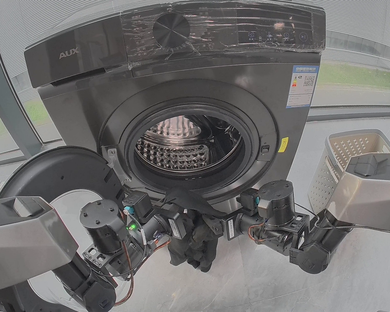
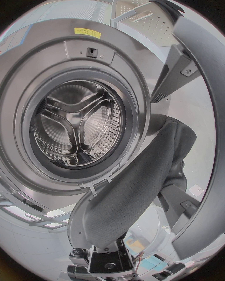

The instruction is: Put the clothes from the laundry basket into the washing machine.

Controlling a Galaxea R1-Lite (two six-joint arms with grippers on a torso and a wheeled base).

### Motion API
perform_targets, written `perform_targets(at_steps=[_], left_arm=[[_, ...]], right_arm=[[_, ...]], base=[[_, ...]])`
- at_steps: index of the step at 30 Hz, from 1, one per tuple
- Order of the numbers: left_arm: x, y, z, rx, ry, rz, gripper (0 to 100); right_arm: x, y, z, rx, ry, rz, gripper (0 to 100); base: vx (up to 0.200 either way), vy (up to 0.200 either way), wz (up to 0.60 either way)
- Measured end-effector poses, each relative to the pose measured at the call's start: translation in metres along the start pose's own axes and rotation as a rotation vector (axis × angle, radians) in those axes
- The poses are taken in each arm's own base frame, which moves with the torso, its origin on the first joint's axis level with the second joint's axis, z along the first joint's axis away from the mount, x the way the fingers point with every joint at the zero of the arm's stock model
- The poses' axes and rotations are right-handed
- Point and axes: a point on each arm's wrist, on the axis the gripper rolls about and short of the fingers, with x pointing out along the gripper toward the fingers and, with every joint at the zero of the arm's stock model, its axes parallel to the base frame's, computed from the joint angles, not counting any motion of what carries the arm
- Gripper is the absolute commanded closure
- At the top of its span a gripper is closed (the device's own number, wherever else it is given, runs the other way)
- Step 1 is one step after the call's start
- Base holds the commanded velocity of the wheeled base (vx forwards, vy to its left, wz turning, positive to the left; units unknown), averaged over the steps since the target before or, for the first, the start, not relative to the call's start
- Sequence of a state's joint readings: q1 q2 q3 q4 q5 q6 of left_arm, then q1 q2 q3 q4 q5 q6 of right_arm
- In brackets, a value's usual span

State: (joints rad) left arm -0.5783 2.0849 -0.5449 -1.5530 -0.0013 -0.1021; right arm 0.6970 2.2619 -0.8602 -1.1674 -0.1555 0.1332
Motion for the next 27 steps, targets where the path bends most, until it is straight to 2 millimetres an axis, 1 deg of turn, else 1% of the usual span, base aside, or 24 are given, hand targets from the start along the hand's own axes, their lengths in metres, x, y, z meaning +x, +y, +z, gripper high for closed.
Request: perform_targets(at_steps=[6,12,21,22,27], left_arm=[[-0.002,-0.002,-0.002,0.000,0.012,-0.007,100],[-0.004,-0.004,-0.004,0.001,0.024,-0.012,100],[-0.007,-0.004,-0.004,0.001,0.030,-0.018,100],[-0.007,-0.004,-0.004,0.001,0.031,-0.018,100],[-0.009,-0.005,-0.004,0.001,0.034,-0.024,100]], right_arm=[[0.000,-0.004,0.006,0.005,-0.018,-0.009,0],[0.005,0.004,0.010,0.004,-0.040,0.019,0],[0.012,0.011,0.005,-0.017,-0.045,0.042,0],[0.013,0.011,0.004,-0.017,-0.042,0.042,100],[0.015,0.012,0.004,-0.017,-0.058,0.071,100]], base=[[0.000,0.000,0.00],[0.000,0.000,0.00],[0.000,0.000,0.00],[0.000,0.000,0.00],[0.000,0.000,0.00]])
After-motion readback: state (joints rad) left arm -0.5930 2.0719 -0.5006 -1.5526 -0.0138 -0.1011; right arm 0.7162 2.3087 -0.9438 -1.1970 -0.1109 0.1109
